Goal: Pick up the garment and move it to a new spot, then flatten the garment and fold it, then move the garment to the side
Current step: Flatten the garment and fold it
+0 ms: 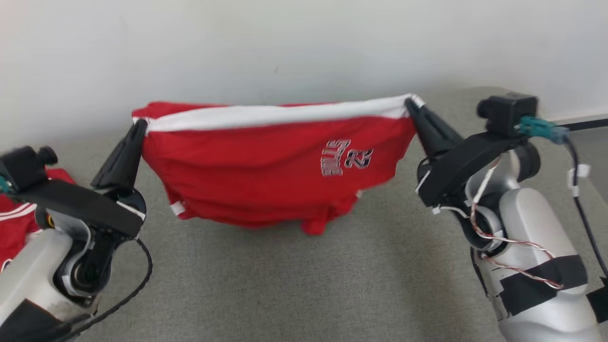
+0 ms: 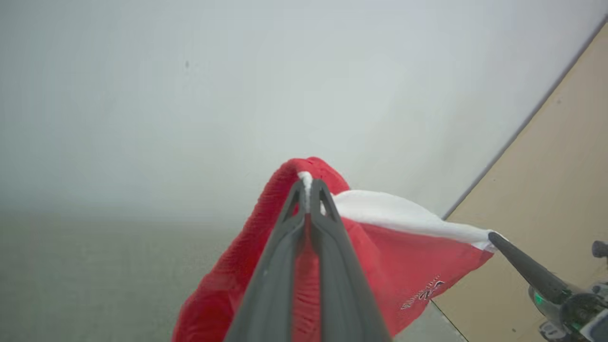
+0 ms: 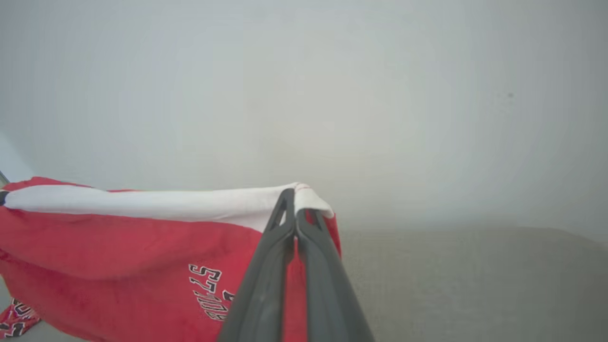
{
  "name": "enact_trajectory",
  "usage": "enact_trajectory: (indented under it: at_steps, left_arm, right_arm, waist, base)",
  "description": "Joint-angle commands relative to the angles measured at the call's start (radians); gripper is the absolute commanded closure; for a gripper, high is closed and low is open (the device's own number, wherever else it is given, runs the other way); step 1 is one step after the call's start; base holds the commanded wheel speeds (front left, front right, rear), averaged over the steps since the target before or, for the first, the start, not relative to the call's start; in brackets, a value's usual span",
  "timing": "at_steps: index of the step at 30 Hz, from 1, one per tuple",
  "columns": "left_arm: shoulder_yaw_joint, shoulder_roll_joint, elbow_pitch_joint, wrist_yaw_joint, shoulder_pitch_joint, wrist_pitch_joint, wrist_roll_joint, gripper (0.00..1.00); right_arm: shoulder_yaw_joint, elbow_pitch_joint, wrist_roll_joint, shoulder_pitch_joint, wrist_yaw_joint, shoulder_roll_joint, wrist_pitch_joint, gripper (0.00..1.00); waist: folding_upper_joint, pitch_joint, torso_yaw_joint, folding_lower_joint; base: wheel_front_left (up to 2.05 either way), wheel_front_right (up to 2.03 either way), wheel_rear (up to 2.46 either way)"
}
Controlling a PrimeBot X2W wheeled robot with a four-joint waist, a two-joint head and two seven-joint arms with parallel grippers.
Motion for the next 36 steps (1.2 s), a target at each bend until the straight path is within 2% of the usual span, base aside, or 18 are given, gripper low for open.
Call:
enact_trajectory:
  at_steps: [1,6,8,13,18,23,26,32,36]
  left_arm:
    - [0.003,0.003,-0.007,0.002,-0.010,-0.001,-0.009,1.00]
    - [0.031,0.013,-0.092,0.027,-0.048,0.015,-0.029,1.00]
    - [0.050,-0.004,-0.148,0.041,-0.072,0.020,-0.051,1.00]
    - [0.076,-0.030,-0.217,0.070,-0.110,0.029,-0.093,1.00]
    - [0.083,-0.050,-0.233,0.114,-0.172,0.042,-0.083,1.00]
    - [0.060,-0.082,-0.172,0.148,-0.247,0.078,-0.066,1.00]
    - [0.064,-0.105,-0.115,0.154,-0.314,0.082,-0.057,1.00]
    - [0.091,-0.149,0.024,0.169,-0.496,0.043,0.001,1.00]
    - [0.101,-0.168,0.102,0.162,-0.658,0.005,0.069,1.00]
  right_arm:
    - [-0.006,-0.008,-0.001,0.010,0.004,-0.003,-0.007,1.00]
    - [-0.044,-0.112,-0.013,-0.006,0.004,-0.016,-0.047,1.00]
    - [-0.056,-0.164,-0.034,-0.028,0.004,-0.040,-0.071,1.00]
    - [-0.052,-0.223,-0.058,-0.087,0.004,-0.070,-0.110,1.00]
    - [-0.031,-0.236,-0.074,-0.158,0.004,-0.083,-0.106,1.00]
    - [0.030,-0.164,-0.067,-0.239,0.004,-0.110,-0.058,1.00]
    - [0.084,-0.089,-0.058,-0.321,0.004,-0.127,-0.047,1.00]
    - [0.184,0.065,-0.056,-0.560,0.004,-0.136,-0.103,1.00]
    - [0.233,0.156,-0.087,-0.747,0.003,-0.142,-0.183,1.00]
  waist:
    - [0.0001,-0.018,-0.011,0.0001]
    - [0.0001,-0.025,-0.021,0.0001]
    - [0.0001,-0.022,-0.023,0.0001]
    - [0.0001,-0.008,-0.030,0.0001]
    - [0.0001,0.026,-0.035,0.0001]
    - [0.0001,0.104,-0.041,0.0001]
    - [0.0001,0.178,-0.051,0.0001]
    - [0.0001,0.359,-0.076,0.0001]
    - [0.0001,0.470,-0.086,0.0001]
  base:
    - [0.00,0.00,0.00]
    - [0.00,0.00,0.00]
    - [0.00,0.00,0.00]
    - [0.00,0.00,0.00]
    - [0.00,0.00,0.00]
    - [0.00,0.00,0.00]
    - [0.00,0.00,0.00]
    - [0.00,0.00,0.00]
    - [0.00,0.00,0.00]
